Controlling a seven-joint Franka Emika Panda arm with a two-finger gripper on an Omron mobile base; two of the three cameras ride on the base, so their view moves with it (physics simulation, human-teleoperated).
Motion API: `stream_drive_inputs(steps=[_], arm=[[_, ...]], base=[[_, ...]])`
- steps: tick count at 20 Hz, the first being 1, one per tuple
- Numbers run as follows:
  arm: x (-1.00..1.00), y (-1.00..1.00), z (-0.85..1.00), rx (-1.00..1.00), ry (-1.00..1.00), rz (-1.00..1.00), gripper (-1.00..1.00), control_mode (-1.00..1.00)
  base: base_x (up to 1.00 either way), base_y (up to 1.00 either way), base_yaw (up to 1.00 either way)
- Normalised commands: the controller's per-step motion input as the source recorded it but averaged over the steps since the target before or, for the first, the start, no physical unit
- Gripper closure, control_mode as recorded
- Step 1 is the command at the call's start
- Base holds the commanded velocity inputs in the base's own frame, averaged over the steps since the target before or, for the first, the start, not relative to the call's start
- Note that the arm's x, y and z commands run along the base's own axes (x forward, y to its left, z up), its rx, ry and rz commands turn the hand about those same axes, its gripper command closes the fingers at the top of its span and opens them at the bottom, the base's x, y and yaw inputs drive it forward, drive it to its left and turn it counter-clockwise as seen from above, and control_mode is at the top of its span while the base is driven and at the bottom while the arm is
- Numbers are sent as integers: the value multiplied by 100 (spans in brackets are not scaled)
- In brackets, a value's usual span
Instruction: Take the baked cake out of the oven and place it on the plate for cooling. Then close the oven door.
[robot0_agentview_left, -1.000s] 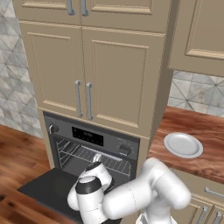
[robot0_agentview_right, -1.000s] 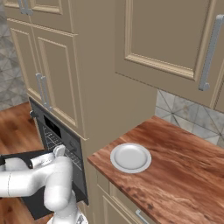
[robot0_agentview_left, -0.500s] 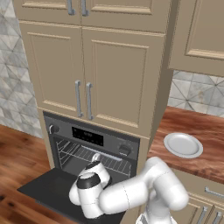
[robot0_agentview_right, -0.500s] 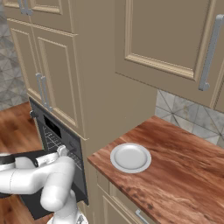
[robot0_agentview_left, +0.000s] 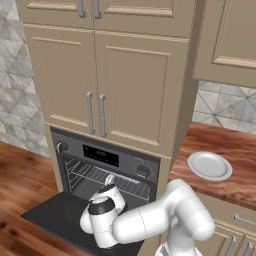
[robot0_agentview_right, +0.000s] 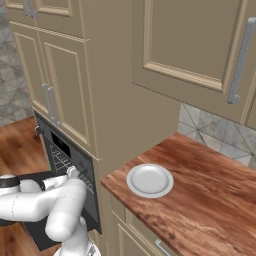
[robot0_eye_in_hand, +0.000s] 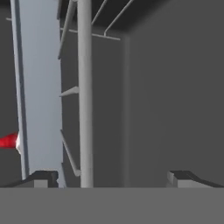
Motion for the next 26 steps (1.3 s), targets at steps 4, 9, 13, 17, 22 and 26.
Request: stream_drive_inputs(steps=[4, 9, 13, 17, 22, 26], arm=[[33, 0, -36, 0, 5, 0, 100, -100], [33, 0, -55, -1, 11, 0, 100, -100], [32, 6, -76, -5, 19, 0, 100, -100], [17, 28, -83, -9, 19, 0, 100, -100], [-19, 80, -98, -16, 12, 0, 100, -100], [-44, 100, -100, -19, 16, 0, 100, -100]], base=[[0, 0, 0], [0, 0, 0], [0, 0, 0], [0, 0, 0], [0, 0, 0], [0, 0, 0]])
